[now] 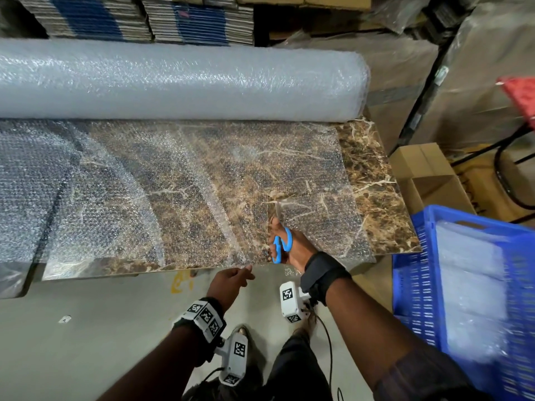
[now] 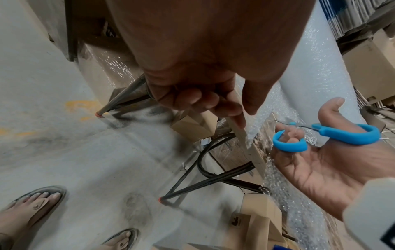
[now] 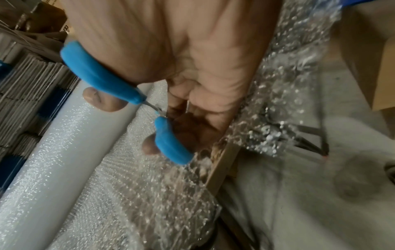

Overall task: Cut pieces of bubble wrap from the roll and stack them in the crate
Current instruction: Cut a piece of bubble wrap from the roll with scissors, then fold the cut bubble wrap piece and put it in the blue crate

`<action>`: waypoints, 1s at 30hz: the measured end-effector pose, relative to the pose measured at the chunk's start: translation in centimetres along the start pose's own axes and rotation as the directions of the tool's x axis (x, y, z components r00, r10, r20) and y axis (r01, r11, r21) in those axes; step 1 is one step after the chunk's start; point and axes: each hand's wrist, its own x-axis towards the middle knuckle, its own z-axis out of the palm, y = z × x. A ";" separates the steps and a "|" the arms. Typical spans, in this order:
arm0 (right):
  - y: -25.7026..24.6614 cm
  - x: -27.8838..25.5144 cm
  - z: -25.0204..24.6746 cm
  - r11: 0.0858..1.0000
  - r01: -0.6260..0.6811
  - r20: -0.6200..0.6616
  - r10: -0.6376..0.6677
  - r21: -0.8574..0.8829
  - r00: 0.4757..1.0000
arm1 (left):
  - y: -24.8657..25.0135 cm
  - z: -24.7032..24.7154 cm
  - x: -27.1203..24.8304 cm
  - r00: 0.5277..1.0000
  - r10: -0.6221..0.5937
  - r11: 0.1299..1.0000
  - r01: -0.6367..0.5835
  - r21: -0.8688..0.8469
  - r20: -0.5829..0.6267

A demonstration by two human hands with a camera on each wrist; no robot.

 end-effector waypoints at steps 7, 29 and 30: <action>-3.8 -0.4 -1.1 1.000 0.015 0.137 -0.012 -0.024 0.991 | 2.3 0.4 -1.3 0.983 0.068 0.997 -0.071 0.011 0.173; -6.6 2.4 5.8 0.273 0.420 0.369 -0.221 -0.865 0.903 | 7.0 -3.7 5.9 0.941 -0.008 0.939 -0.109 -0.326 -0.339; -7.0 2.6 5.1 0.296 0.443 0.381 -0.246 -0.846 0.892 | 6.9 -3.8 6.3 0.937 -0.030 0.938 -0.094 -0.333 -0.348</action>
